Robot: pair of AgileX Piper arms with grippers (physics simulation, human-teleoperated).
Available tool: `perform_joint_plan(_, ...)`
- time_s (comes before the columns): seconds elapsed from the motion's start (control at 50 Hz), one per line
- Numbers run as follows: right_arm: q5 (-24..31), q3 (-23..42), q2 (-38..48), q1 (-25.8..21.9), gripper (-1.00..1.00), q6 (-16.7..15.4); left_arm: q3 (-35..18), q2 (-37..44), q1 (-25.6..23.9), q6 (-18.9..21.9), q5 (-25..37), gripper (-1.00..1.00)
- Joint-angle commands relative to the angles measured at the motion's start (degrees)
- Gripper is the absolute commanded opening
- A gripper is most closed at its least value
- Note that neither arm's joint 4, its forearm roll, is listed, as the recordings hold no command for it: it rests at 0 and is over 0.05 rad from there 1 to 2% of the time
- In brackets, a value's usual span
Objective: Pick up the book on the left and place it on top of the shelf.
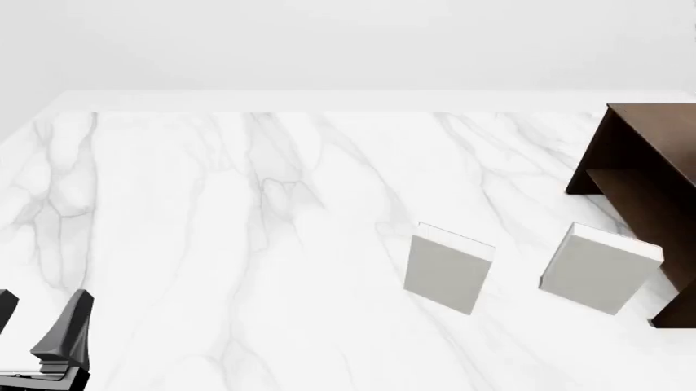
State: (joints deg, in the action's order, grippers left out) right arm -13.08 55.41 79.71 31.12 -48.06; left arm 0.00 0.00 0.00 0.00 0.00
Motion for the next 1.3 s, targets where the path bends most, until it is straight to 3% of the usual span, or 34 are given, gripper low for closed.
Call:
perform_joint_plan(0.02,-1.89,0.39,1.05,0.37,-1.0,0.33,0.0,0.0,0.0,0.0,0.0,1.0)
perform_joint_plan(0.8,-5.71,-3.21,5.45,-0.14,-1.0,0.88,0.0,0.0,0.0,0.0,0.0,1.0)
perform_joint_plan(0.82,-5.61,-3.17,5.49,-0.22,1.0,0.92,0.0,0.0,0.0,0.0,0.0,1.0)
perform_joint_plan(1.3,-4.68,-8.97,0.06,-3.17,1.0,4.86,0.0,0.0,0.0,0.0,0.0,1.0)
